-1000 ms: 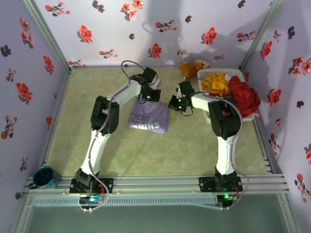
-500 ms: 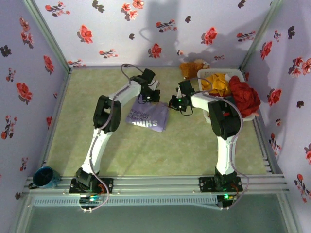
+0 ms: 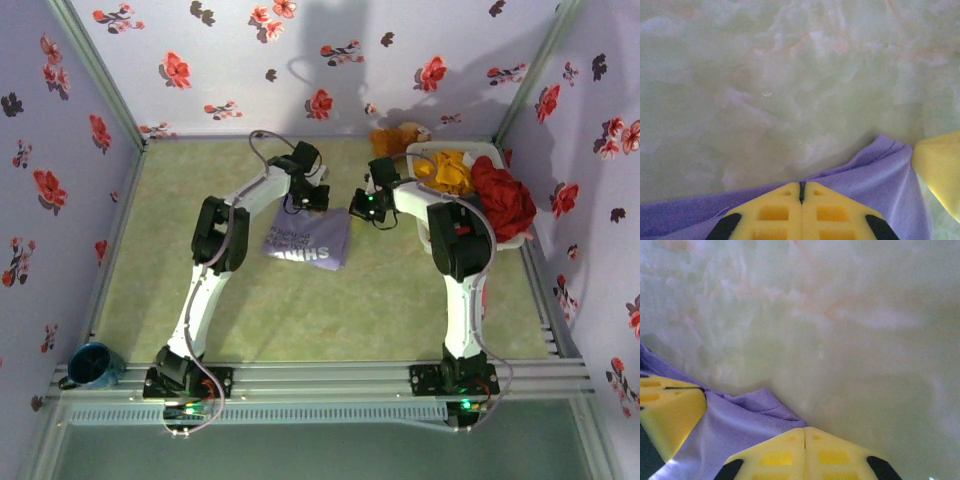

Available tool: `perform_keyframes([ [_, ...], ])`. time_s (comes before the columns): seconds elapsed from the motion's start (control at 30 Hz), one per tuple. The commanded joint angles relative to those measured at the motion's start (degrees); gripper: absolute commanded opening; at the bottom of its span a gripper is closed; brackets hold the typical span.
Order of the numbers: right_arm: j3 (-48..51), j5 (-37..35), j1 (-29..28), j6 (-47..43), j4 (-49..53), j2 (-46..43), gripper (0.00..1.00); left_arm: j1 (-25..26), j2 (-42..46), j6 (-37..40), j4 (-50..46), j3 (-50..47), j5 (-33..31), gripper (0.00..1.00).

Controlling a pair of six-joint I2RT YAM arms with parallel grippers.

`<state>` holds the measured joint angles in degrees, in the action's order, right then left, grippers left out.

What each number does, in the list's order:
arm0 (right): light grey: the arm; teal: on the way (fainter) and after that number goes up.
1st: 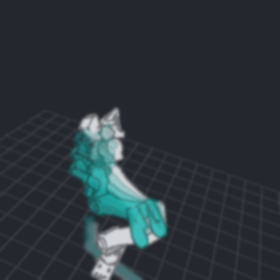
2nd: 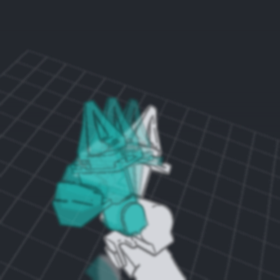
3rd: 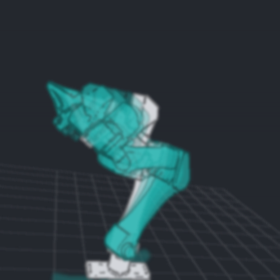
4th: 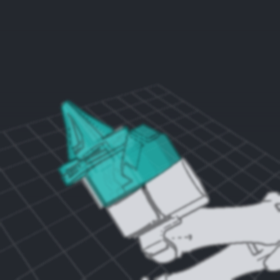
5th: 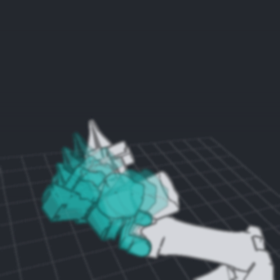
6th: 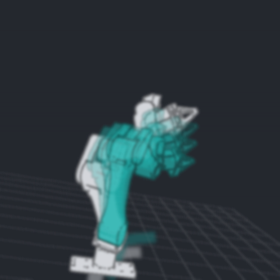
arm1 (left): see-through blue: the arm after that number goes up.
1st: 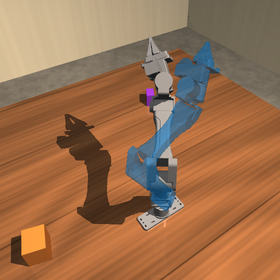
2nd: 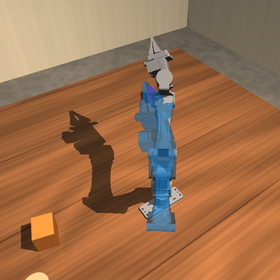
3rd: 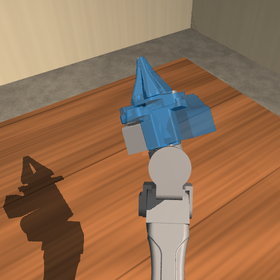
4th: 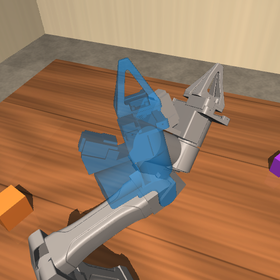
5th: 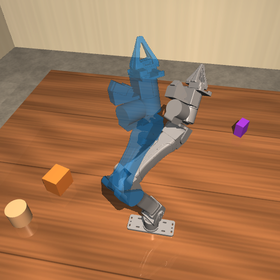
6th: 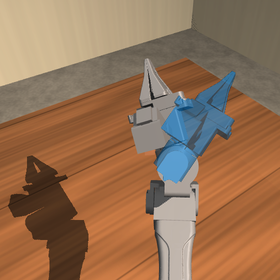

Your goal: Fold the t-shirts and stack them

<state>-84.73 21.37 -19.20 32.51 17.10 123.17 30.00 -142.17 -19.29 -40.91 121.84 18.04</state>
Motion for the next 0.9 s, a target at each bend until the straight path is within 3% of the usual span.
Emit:
perform_keyframes([
  [0.0,-2.2,-1.2,0.9,-0.1,4.0,1.3,0.28,-0.5,-0.2,1.6,-2.8,-0.2,-2.1,0.08],
  [0.13,-2.3,-2.2,1.0,-0.8,6.0,-1.7,0.41,-0.6,2.7,1.1,-3.0,0.9,-1.9,0.35],
  [0.2,-2.5,-2.4,1.0,-0.8,7.7,-3.3,0.49,-0.6,4.8,0.8,-3.0,1.1,-2.3,0.41],
  [0.47,3.1,-2.5,-1.3,2.1,13.3,-12.1,0.62,-2.7,17.0,-2.5,-1.9,-7.2,-3.8,0.47],
  [0.63,4.9,-3.7,-5.8,3.6,16.3,-13.6,0.64,-4.7,24.0,-4.0,-1.6,-17.9,-3.6,0.48],
  [0.87,8.1,-3.1,-10.8,8.8,11.8,-12.4,0.62,-4.8,31.4,-7.3,4.3,-33.7,-2.8,0.48],
])
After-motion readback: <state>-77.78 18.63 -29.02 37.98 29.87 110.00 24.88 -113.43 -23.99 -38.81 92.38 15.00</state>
